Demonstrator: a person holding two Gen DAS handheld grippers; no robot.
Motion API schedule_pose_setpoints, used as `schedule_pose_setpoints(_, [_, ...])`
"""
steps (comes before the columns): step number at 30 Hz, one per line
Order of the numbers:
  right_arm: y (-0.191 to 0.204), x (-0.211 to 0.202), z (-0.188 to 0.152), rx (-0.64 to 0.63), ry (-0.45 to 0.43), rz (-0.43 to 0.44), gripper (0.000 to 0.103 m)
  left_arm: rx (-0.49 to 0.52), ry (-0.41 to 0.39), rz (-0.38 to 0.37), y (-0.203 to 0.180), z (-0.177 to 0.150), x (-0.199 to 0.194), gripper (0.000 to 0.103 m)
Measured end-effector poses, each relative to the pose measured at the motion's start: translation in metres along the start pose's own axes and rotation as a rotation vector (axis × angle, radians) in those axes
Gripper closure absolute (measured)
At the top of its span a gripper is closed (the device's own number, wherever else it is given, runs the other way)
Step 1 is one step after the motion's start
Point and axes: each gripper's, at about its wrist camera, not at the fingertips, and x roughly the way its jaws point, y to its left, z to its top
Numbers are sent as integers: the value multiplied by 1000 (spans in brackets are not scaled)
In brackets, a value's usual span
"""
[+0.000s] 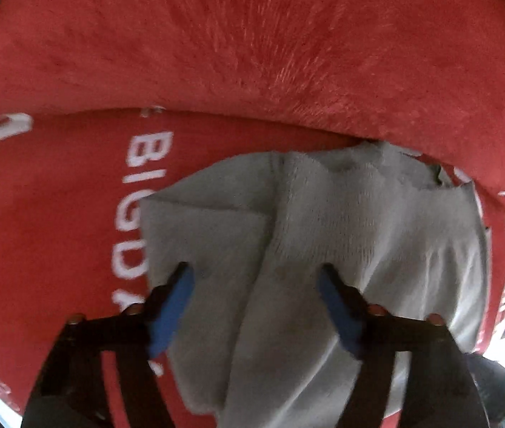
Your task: Fold small clothes
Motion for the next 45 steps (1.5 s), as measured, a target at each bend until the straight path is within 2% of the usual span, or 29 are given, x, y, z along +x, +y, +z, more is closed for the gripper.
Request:
schedule_pose_setpoints(1, [-2, 1, 0, 2, 3, 6, 91, -7, 18, -23, 1, 5, 7, 48])
schedule_pose_setpoints(3, [-4, 3, 0, 6, 8, 11, 91, 21, 34, -28, -2, 8, 14, 56])
schedule_pose_setpoints(4, [-4, 4, 0, 6, 8, 11, 91, 44, 24, -24, -7, 3, 10, 76])
schedule_pose_setpoints(6, [-1, 6, 0, 2, 7, 3, 91, 97, 3, 1, -14, 0, 3, 86])
schedule_pose_setpoints(8, [-2, 5, 0, 1, 8, -2, 91, 106, -29, 0, -19, -5, -7, 88])
schedule_pose_setpoints(10, [-3, 5, 0, 6, 9, 0, 91, 106, -75, 34, -16, -7, -13, 100])
schedule_pose_setpoints(14, [-3, 8, 1, 9, 14, 7, 91, 53, -75, 48, -8, -3, -6, 100])
schedule_pose_setpoints(16, [-3, 9, 1, 5, 17, 4, 91, 46, -91, 94, -7, -2, -5, 101])
schedule_pose_setpoints(18, [-3, 9, 1, 3, 17, 0, 91, 17, -73, 147, 4, -4, -3, 101])
schedule_pose_setpoints(21, [-3, 9, 1, 5, 14, -2, 91, -12, -64, 122, 14, -8, -8, 101])
schedule_pose_setpoints(24, [-2, 9, 1, 9, 11, -1, 91, 4, -69, 145, 16, -18, -20, 101])
schedule_pose_setpoints(34, [1, 9, 0, 5, 15, -18, 91, 25, -21, 155, 11, -49, -29, 101])
schedule_pose_setpoints(40, [5, 8, -2, 6, 11, -32, 91, 31, -13, 153, 2, -56, -32, 101])
schedule_pose_setpoints(43, [8, 7, -3, 10, 11, -35, 88, 36, -10, 155, 1, -60, -34, 101])
schedule_pose_setpoints(45, [10, 6, -4, 11, 11, -35, 82, 36, -3, 153, 4, -64, -37, 101])
